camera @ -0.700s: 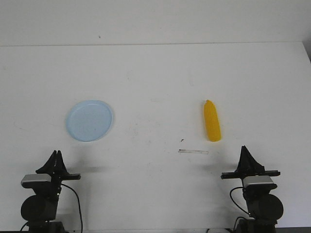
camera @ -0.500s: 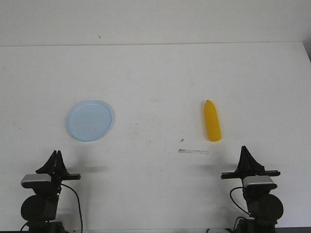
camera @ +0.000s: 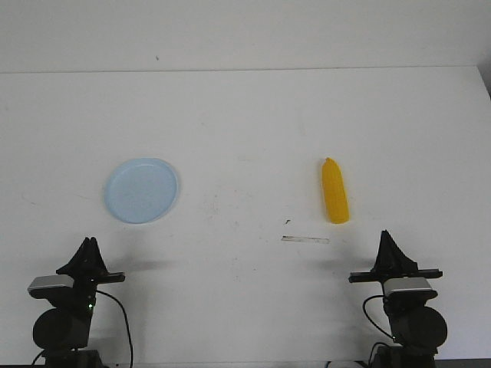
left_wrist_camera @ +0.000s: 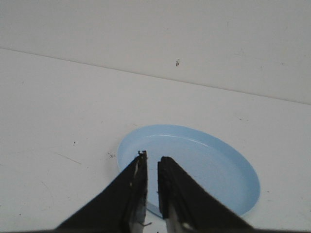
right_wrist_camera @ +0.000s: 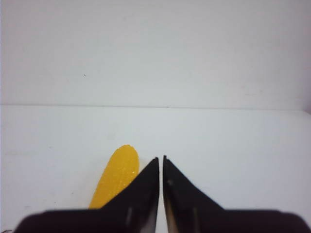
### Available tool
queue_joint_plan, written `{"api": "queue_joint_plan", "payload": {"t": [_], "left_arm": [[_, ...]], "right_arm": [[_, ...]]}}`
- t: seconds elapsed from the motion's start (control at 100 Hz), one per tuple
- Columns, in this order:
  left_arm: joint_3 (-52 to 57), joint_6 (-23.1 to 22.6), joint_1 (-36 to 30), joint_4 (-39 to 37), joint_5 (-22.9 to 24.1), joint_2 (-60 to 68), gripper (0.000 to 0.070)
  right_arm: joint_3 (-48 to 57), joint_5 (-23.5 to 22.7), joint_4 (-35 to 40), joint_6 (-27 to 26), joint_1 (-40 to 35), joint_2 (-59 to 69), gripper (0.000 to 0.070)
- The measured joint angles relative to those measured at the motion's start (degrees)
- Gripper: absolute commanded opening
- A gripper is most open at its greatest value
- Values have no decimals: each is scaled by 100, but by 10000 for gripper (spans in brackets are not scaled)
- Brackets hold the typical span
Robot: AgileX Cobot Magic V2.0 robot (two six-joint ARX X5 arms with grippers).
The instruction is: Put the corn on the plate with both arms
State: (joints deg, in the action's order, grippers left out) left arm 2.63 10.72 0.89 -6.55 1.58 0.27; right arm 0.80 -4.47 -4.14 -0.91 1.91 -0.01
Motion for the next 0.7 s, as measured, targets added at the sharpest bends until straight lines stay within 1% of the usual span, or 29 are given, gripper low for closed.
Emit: {"api": "queue_joint_plan", "payload": {"t": [0.25, 0.35, 0.44, 0.7], "left_arm": [[732, 85, 0, -22, 0, 7, 35], [960, 85, 0, 127, 0, 72, 34], [1139, 85, 0, 225, 0, 245, 34], [1871, 83, 0, 181, 0, 1060, 34]], "right_arm": [[0, 0, 0, 0, 0, 0, 15], [0, 0, 0, 0, 0, 0, 14], [0, 0, -2, 0, 0, 0, 14], [0, 0, 0, 0, 0, 0, 14]]}}
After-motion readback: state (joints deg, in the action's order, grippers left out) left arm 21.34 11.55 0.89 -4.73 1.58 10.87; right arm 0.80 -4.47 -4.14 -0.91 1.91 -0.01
